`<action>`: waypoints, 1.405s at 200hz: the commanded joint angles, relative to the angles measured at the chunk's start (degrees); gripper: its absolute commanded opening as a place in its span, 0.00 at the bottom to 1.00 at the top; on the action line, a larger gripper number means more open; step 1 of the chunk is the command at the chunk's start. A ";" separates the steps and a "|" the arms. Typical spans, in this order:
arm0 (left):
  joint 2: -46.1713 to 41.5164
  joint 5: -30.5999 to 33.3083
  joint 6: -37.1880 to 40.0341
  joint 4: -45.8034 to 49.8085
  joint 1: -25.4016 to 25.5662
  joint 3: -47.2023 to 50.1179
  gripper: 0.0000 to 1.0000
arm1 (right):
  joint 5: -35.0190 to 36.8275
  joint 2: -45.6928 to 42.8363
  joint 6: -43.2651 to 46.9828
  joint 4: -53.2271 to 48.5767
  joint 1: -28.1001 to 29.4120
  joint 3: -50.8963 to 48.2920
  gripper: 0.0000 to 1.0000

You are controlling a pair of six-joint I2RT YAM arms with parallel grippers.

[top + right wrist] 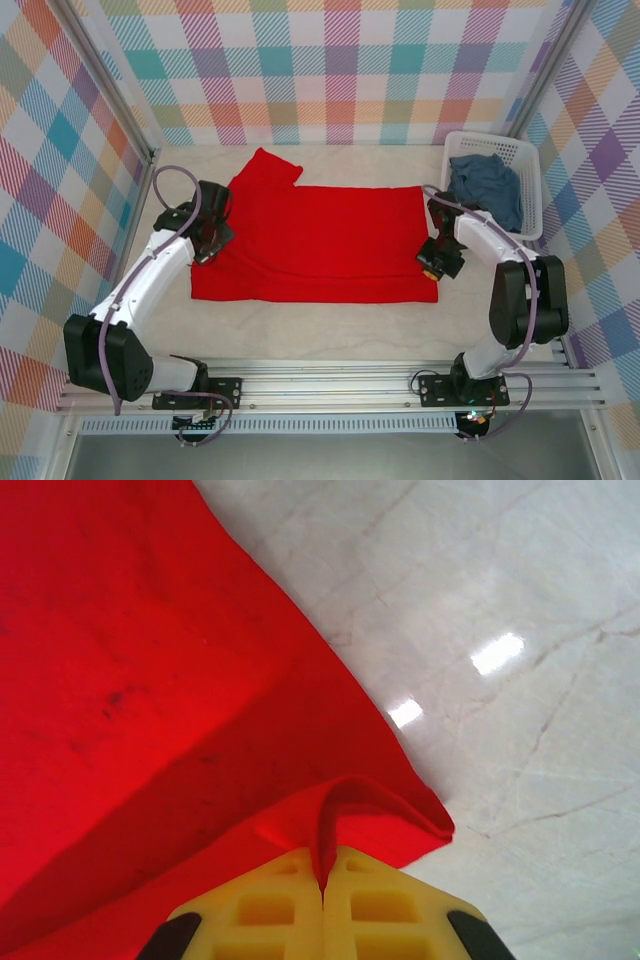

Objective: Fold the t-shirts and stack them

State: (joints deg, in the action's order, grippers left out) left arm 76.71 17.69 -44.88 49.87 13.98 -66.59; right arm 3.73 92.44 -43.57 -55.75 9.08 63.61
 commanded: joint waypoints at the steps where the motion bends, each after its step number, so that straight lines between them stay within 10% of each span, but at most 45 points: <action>1: 0.45 1.69 1.68 -1.35 -1.08 -1.07 0.00 | 0.87 1.74 1.12 0.25 -0.37 2.24 0.00; 281: 8.12 6.37 8.36 -3.54 -1.67 -10.08 0.00 | 3.75 9.11 1.03 -0.01 -0.58 10.84 0.00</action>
State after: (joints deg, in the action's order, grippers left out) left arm 83.07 22.20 -38.39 47.64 13.19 -74.32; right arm 6.07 100.12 -42.78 -54.94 8.95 71.75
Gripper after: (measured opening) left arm 0.048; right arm 0.044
